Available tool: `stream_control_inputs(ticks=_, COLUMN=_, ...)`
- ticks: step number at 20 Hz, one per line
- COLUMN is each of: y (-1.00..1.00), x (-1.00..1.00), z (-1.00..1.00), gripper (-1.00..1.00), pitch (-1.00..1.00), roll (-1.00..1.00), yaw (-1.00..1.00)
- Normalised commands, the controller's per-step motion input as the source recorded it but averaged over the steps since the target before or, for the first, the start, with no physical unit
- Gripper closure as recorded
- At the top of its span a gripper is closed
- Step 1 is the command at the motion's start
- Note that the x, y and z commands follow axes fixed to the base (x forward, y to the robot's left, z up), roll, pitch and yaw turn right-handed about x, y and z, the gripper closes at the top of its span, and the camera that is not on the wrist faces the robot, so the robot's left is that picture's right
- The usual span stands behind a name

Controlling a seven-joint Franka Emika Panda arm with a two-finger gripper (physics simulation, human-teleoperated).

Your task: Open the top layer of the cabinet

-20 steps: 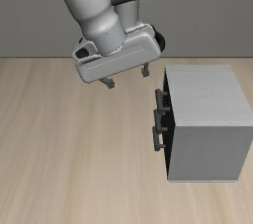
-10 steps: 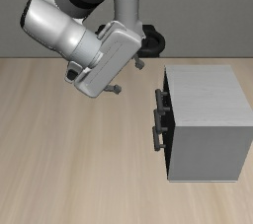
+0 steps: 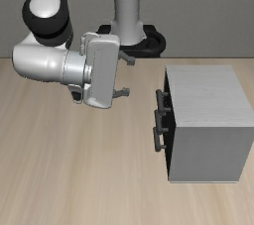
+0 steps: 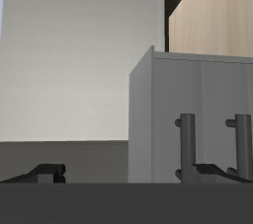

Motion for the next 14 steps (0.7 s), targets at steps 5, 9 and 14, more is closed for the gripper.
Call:
stream_control_inputs(ticks=5, y=0.2, x=0.0, z=-0.8, gripper=-1.0, pitch=0.0, roll=0.0, yaw=0.0)
stream_control_inputs(ticks=9, y=1.0, x=0.0, z=0.0, gripper=-1.0, pitch=0.0, roll=0.0, yaw=0.0)
stream_control_inputs(ticks=14, y=0.6, x=0.0, z=-0.4, gripper=-1.0, pitch=0.0, roll=0.0, yaw=0.0)
